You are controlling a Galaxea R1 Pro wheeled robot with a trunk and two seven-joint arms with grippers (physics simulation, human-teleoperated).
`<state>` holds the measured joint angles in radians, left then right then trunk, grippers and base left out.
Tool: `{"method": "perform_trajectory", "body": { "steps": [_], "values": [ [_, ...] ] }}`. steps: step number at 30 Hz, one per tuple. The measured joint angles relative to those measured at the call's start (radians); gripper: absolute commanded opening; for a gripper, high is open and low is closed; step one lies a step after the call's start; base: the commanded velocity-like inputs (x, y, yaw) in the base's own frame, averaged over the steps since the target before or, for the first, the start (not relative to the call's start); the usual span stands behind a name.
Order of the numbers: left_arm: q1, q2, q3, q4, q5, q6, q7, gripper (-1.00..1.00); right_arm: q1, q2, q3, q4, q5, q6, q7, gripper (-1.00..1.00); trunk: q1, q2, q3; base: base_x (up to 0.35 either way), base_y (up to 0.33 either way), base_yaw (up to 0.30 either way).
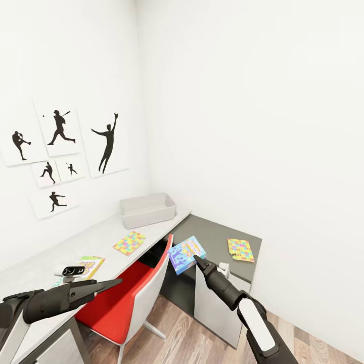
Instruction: Put all the toys in the child's room - the three board games (two on the bed and one on the table), the two jigsaw puzzles on the table, and the tennis ball on the table - inside the toy box on the table in the child's room.
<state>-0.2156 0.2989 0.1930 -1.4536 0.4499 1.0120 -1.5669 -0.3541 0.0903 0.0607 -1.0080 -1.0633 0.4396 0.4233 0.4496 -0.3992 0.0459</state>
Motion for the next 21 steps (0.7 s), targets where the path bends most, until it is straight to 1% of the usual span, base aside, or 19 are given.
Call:
{"method": "perform_trajectory", "body": {
  "steps": [15,21],
  "values": [
    [0.0,0.0,0.006,0.001,0.0,0.0,0.0,1.0,0.0,0.001,0.002,0.001,-0.001,-0.007,0.009,-1.0,0.0,0.0,0.0,0.028,-0.007,0.0],
    [0.0,0.001,0.007,0.0,0.0,-0.001,0.0,1.0,0.0,0.002,0.003,0.002,0.0,-0.007,0.01,-1.0,0.0,0.0,0.0,0.078,0.0,0.0]
  ]
}}
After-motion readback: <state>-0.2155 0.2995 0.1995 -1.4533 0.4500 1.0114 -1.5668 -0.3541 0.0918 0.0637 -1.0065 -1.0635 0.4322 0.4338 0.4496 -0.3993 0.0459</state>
